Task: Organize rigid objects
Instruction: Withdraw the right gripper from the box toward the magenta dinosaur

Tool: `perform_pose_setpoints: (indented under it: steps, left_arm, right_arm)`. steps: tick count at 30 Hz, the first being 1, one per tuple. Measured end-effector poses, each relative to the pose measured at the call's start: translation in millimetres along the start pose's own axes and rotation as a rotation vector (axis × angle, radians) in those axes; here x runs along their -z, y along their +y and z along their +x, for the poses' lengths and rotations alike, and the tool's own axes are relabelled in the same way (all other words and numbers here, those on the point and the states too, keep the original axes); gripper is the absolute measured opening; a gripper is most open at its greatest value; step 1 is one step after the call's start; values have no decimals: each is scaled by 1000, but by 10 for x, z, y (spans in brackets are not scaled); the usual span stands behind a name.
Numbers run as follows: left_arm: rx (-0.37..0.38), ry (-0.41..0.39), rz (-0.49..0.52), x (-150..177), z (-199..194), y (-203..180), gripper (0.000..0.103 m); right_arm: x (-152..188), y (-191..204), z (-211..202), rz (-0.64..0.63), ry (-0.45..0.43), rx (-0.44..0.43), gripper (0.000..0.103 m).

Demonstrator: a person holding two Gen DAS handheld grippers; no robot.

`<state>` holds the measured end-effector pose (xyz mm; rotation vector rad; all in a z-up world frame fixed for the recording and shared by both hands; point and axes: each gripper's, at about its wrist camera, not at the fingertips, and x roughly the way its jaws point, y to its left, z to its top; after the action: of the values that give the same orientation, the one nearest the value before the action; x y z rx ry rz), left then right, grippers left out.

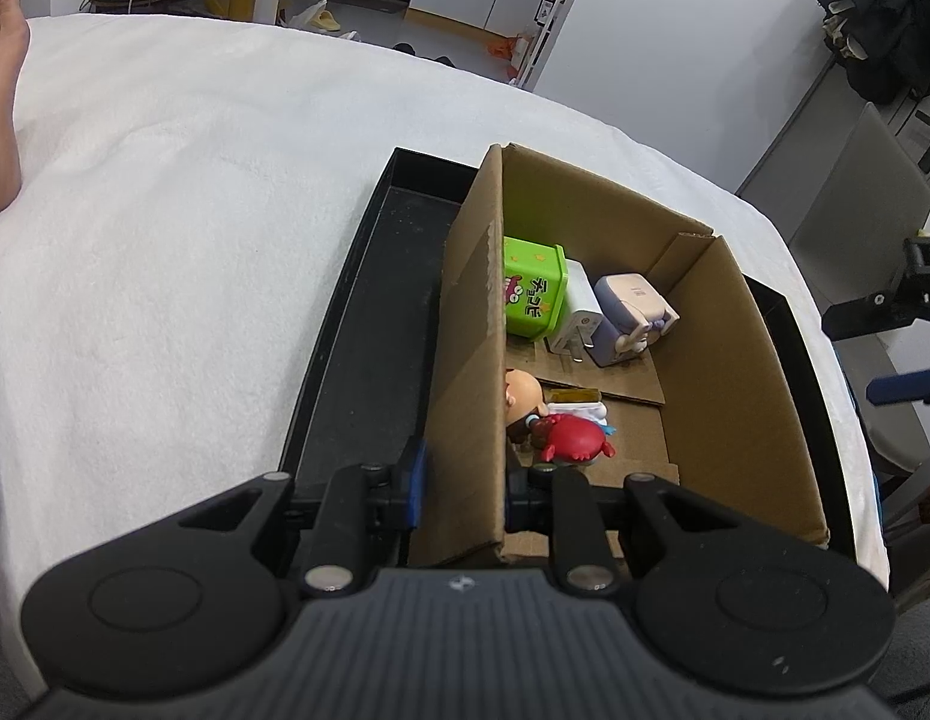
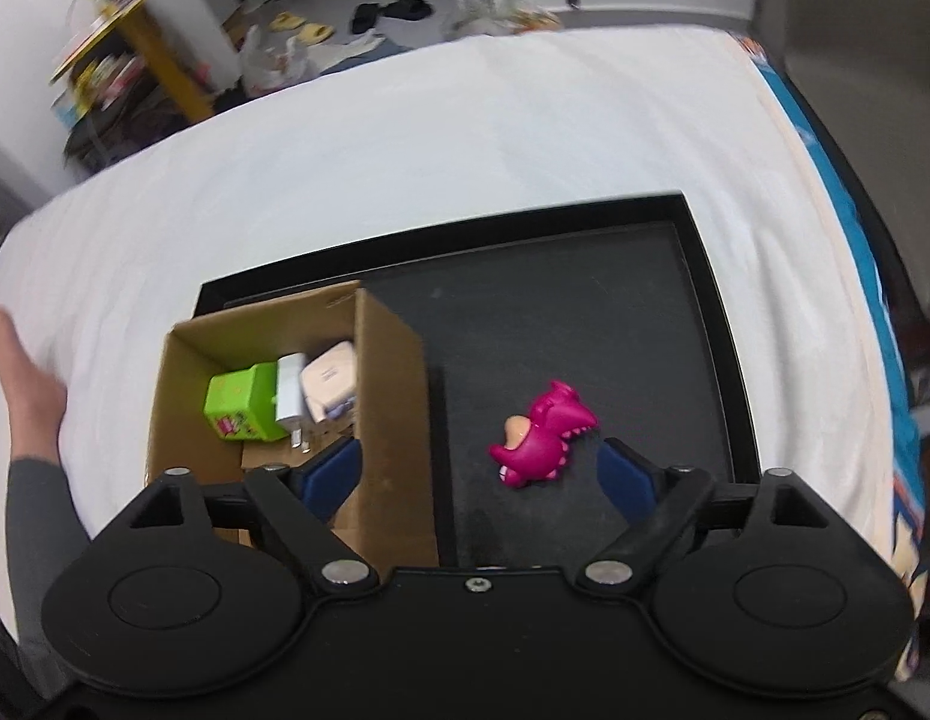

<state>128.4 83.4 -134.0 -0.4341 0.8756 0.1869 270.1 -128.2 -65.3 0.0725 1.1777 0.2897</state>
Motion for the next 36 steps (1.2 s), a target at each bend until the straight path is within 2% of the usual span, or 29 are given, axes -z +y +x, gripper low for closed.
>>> perform_pose_setpoints:
  steps: [9,13,18,22,27,30,36]
  left_arm:
    - [0,0,0,-1,8,17,21]
    - [-2,-1,-2,-7,13,35,21]
    - [0,0,-6,-3,17,23,21]
    - [3,2,-11,-6,17,31,21]
    - [6,3,-18,-6,23,39,21]
    - [7,3,-15,-3,21,32,22]
    - [9,4,-25,-6,26,43,22]
  right_arm:
    - [34,-184,212,111,11,6,88]
    - [38,-177,319,119,29,10,82]
    - [3,-124,450,122,51,6,80]
    - [-43,-104,564,139,72,21,69]
    - [-59,-69,683,132,86,82,68]
    - [-50,-68,756,130,96,108,64]
    - [-78,-91,781,159,81,108,61]
